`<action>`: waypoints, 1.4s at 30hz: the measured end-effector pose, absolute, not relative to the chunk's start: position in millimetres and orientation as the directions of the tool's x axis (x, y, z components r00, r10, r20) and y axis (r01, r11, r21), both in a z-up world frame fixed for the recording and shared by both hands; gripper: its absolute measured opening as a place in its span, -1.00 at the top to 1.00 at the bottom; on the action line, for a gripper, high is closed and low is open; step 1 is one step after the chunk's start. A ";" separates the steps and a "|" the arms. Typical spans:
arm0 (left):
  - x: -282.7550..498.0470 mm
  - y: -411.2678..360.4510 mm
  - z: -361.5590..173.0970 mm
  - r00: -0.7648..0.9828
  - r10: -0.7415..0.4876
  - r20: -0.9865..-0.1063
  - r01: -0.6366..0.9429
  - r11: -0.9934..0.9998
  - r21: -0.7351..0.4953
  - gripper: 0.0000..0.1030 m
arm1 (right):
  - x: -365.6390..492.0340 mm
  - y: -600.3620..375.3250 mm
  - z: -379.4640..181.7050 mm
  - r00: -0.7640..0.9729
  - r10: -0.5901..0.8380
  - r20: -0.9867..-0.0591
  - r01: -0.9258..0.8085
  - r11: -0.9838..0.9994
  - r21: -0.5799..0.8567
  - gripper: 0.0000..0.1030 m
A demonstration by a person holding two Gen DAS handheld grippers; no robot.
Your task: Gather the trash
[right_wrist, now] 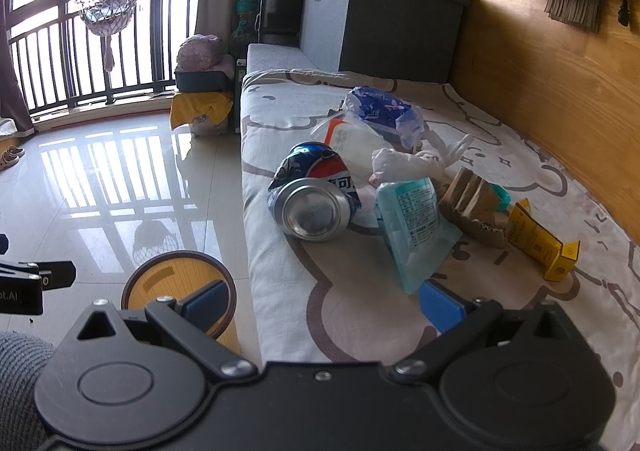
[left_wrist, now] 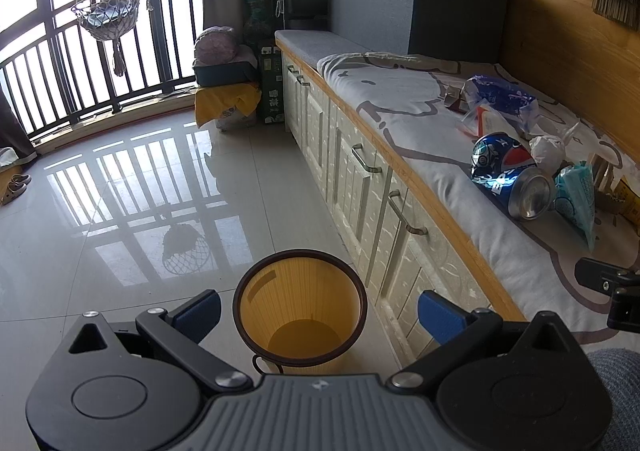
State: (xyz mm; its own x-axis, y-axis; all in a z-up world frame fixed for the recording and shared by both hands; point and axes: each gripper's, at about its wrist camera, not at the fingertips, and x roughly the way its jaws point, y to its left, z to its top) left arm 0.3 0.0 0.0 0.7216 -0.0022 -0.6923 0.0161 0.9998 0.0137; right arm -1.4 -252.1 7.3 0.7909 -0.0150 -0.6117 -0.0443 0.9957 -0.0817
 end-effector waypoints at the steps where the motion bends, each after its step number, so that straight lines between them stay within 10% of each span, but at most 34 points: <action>1: 0.3 0.0 0.0 0.721 -0.002 -0.692 0.016 1.000 0.014 -1.00 | -1.3 -252.1 7.3 0.791 -0.015 -0.612 -0.044 0.996 -0.082 -1.00; 42: 20.2 -16.0 35.3 0.794 -0.081 -0.603 0.068 0.997 -0.045 -1.00 | -0.3 -270.6 20.4 0.801 0.065 -0.596 -0.078 0.997 0.004 -1.00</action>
